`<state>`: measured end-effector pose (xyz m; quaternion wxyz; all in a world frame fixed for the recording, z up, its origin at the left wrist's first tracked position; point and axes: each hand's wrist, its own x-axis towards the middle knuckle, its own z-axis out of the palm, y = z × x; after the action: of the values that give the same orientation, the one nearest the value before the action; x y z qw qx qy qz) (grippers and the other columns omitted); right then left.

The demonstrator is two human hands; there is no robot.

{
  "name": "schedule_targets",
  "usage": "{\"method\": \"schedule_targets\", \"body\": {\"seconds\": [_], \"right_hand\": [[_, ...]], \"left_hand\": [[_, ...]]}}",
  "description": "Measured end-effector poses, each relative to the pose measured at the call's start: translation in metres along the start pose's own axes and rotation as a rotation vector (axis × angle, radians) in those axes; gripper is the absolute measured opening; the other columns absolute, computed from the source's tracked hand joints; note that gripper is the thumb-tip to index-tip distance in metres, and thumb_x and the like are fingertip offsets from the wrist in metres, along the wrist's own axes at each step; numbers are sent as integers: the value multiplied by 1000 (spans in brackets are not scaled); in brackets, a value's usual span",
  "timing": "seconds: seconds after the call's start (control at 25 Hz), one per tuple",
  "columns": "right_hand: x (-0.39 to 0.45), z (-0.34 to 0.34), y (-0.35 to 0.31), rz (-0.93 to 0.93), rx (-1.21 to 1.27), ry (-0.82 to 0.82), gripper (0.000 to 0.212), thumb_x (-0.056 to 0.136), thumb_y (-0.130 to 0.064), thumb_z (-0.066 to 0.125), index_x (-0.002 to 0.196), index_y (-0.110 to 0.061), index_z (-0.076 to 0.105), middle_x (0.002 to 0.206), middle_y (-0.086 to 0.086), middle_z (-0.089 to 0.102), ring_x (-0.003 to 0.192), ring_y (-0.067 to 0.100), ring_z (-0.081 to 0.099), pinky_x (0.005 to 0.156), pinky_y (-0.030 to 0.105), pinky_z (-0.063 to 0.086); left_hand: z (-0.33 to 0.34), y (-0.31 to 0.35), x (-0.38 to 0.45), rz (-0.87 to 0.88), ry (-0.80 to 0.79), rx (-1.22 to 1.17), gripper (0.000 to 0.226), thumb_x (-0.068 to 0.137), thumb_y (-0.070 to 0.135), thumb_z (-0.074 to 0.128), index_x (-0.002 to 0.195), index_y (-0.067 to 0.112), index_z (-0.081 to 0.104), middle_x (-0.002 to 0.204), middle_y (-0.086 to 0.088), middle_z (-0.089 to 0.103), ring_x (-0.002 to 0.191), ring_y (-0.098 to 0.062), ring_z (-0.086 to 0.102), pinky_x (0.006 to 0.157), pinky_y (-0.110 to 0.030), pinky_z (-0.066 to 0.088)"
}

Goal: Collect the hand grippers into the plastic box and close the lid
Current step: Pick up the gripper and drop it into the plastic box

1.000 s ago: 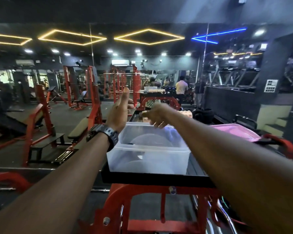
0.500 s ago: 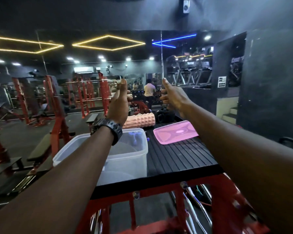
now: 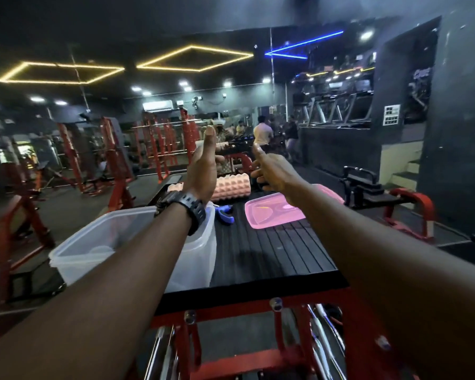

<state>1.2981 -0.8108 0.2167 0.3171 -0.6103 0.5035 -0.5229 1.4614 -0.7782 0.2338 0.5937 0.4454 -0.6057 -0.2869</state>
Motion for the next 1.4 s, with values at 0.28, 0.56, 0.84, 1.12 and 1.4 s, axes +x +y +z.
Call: {"method": "schedule_targets", "body": {"seconds": [0.28,0.56,0.84,1.12,1.4], "right_hand": [[31,12,35,-32,-17,-179,66,100,-61,44,112,1,66,100,15,74,92,26,67,93,45,55],[50,43,47,-154,-494,-232,48,101,-47,53,86,-4,67,96,22,71,90,34,63,70,32,37],[63,106,86,-198,-946,-322,36,92,-28,65,119,-5,69,128,20,69,117,40,66,87,37,50],[58,121,87,-157,-1033,-235,34,95,-8,52,125,-5,68,132,18,68,122,39,65,91,39,52],[42,91,46,-94,-927,-124,32,91,-12,62,122,-4,69,130,21,67,122,39,64,83,35,48]], "left_hand": [[22,-3,5,-84,119,104,80,94,72,19,119,11,64,119,-15,69,96,-22,61,84,-40,47],[12,-2,13,-84,119,122,72,99,62,19,119,8,62,118,-20,67,95,-21,57,73,-31,41],[-12,-21,30,-67,118,186,79,96,68,16,140,15,54,118,-8,66,97,-15,59,78,-34,42],[-40,-33,25,-118,145,150,89,79,79,21,127,16,61,108,-5,68,95,-17,60,80,-38,46],[-59,-28,19,-91,158,122,83,89,75,20,121,12,63,109,-10,70,95,-21,62,85,-39,47]]}}
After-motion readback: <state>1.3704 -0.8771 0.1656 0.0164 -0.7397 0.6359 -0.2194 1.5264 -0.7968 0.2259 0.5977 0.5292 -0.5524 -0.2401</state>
